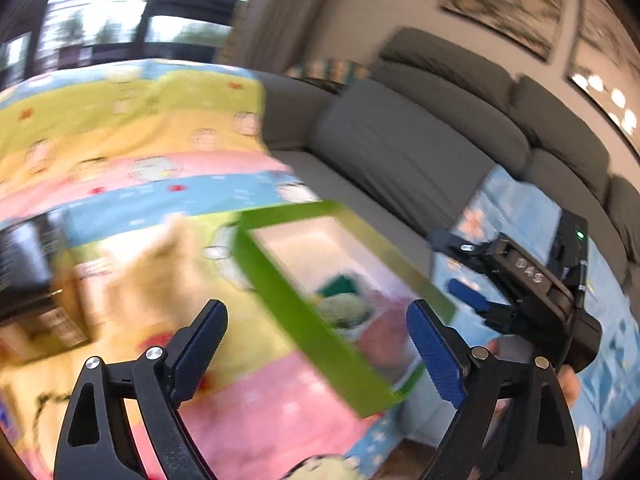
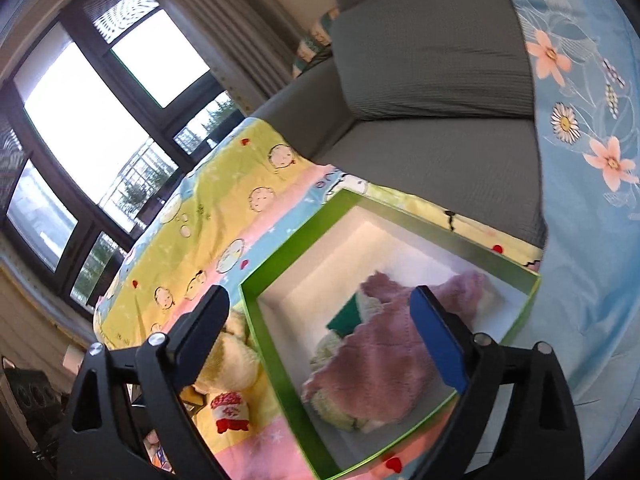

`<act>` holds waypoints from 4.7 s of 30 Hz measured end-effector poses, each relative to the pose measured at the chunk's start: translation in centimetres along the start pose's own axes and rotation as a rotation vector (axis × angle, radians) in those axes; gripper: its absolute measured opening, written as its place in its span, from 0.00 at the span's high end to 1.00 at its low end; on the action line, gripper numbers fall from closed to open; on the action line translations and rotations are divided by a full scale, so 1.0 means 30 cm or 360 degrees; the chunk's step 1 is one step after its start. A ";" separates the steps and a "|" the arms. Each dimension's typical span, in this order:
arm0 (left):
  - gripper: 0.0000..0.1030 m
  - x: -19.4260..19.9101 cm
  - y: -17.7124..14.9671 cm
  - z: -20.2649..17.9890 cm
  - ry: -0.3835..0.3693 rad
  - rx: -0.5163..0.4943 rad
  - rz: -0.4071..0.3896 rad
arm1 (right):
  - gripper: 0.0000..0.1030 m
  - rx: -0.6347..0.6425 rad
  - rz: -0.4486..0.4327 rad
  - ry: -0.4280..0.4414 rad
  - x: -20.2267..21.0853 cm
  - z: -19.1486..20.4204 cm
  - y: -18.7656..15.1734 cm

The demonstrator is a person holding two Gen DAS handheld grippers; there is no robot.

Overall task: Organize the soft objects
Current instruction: 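Lower the pink cloth into the box and open the right gripper, then move the right tool to the cream fluffy cloth and grasp it, then close the right gripper on the cream fluffy cloth and lift it, then carry the cream cloth with the right gripper over the green box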

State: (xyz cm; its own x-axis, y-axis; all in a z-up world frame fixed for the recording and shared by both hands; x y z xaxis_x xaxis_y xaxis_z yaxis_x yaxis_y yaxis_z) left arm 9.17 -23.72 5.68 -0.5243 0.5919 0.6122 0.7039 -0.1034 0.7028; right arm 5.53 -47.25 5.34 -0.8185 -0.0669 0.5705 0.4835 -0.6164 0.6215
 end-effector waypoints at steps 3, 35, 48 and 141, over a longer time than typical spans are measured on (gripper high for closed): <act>0.11 0.107 -0.025 0.117 0.0119 0.0101 -0.0069 | 0.08 0.0088 0.0014 -0.0006 -0.006 0.058 -0.017; 0.11 0.511 -0.484 0.798 0.0857 0.0782 -0.0225 | 0.12 0.0651 0.0593 0.0057 -0.463 0.544 -0.358; 0.11 0.553 -0.484 0.841 0.0908 0.0823 -0.0238 | 0.84 0.0776 0.0623 -0.0192 -0.742 0.542 -0.373; 0.63 0.437 -0.419 0.487 0.0739 0.0215 -0.0288 | 0.58 0.0990 0.0723 0.1011 -0.217 0.784 -0.831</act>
State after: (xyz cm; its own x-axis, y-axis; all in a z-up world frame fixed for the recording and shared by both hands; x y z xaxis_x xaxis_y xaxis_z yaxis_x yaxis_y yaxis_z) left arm 0.45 -2.97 -0.42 -0.7794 0.1700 0.6030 0.6216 0.0904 0.7781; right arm 6.10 -12.99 -1.25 -0.4417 -0.7135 0.5440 0.7198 0.0802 0.6896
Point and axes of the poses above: each gripper's, at about its wrist camera, not at the fingertips, and x roughly against the way its jaws point, z to its left, y to its top, the point moved 3 cm from there along -x, roughly the way its jaws point, and after that the axes turned 3 degrees about z, right-handed, at the moved point
